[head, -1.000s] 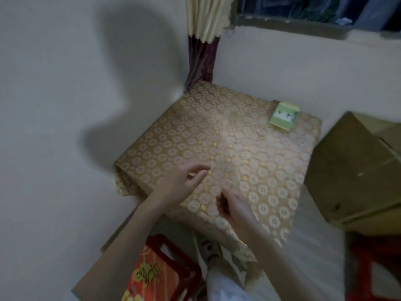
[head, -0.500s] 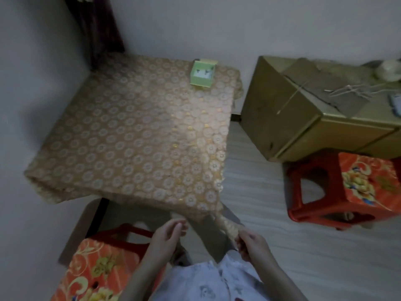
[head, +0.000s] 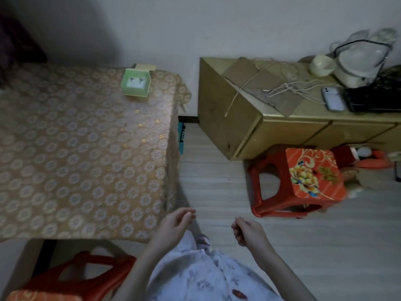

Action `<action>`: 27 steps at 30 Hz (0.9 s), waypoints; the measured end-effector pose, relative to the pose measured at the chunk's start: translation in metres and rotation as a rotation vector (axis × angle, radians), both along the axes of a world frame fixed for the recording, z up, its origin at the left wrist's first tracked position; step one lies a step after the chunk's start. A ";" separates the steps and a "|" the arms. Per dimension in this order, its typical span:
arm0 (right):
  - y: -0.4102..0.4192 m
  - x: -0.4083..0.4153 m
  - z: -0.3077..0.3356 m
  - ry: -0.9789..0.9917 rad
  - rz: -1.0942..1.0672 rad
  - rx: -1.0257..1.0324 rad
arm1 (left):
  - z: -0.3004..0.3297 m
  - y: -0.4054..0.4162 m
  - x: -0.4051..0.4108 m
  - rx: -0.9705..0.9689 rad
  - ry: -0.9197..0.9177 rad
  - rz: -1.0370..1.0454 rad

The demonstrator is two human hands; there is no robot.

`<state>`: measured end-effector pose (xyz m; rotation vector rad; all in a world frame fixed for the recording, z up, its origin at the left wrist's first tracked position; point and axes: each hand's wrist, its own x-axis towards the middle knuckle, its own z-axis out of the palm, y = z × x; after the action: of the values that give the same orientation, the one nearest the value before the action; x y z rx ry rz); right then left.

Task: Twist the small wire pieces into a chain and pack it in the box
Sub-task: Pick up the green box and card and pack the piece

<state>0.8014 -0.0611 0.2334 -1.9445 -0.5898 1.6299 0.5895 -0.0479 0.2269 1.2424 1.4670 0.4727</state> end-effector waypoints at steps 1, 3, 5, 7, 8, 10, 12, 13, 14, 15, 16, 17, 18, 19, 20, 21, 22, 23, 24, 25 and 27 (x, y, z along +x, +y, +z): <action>0.007 0.002 -0.002 0.003 -0.004 -0.002 | -0.002 0.005 0.001 -0.001 0.022 -0.003; 0.021 0.004 -0.007 0.009 0.000 -0.016 | -0.007 0.015 -0.001 0.007 0.056 0.003; 0.037 0.005 -0.012 0.012 0.012 -0.033 | -0.010 0.027 -0.003 -0.020 0.071 0.029; 0.056 0.008 -0.015 0.009 0.024 -0.049 | -0.014 0.041 -0.006 -0.064 0.078 0.067; 0.068 0.009 -0.017 0.002 0.031 -0.054 | -0.017 0.050 -0.008 -0.072 0.085 0.082; 0.095 0.011 -0.022 -0.010 0.042 -0.058 | -0.023 0.074 -0.009 -0.075 0.099 0.104; 0.125 0.013 -0.026 -0.022 0.054 -0.057 | -0.024 0.105 -0.006 -0.069 0.106 0.094; 0.141 0.013 -0.026 -0.028 0.063 -0.059 | -0.023 0.122 -0.005 -0.059 0.108 0.081; 0.158 0.013 -0.025 -0.034 0.079 -0.060 | -0.022 0.139 -0.004 -0.042 0.106 0.074; 0.175 0.012 -0.023 -0.039 0.102 -0.057 | -0.020 0.156 -0.003 -0.028 0.101 0.074; 0.193 0.010 -0.021 -0.041 0.127 -0.050 | -0.018 0.174 -0.003 -0.017 0.096 0.073; 0.210 0.009 -0.018 -0.043 0.151 -0.036 | -0.015 0.192 -0.002 -0.009 0.091 0.073; 0.228 0.007 -0.015 -0.046 0.168 -0.019 | -0.012 0.211 -0.002 -0.001 0.091 0.071; 0.245 0.006 -0.013 -0.047 0.177 -0.003 | -0.010 0.228 -0.002 0.003 0.103 0.059; 0.260 0.004 -0.011 -0.048 0.181 0.015 | -0.007 0.245 -0.002 0.009 0.124 0.038; 0.274 0.003 -0.009 -0.048 0.185 0.031 | -0.004 0.260 -0.001 0.015 0.145 0.013; 0.287 0.003 -0.007 -0.050 0.190 0.040 | 0.001 0.274 -0.001 0.024 0.154 -0.007; 0.299 0.002 -0.005 -0.050 0.197 0.046 | 0.004 0.286 0.000 0.030 0.155 -0.018; 0.311 0.002 -0.004 -0.049 0.204 0.049 | 0.008 0.298 0.000 0.037 0.154 -0.022; 0.323 0.001 -0.003 -0.049 0.210 0.051 | 0.010 0.308 0.000 0.041 0.158 -0.021; 0.345 0.001 -0.003 -0.053 0.230 0.044 | 0.010 0.324 -0.002 0.032 0.162 -0.006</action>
<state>0.8022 0.2842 0.2304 -1.9510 -0.8912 1.6892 0.5878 0.2762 0.2369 1.3360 1.5961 0.4002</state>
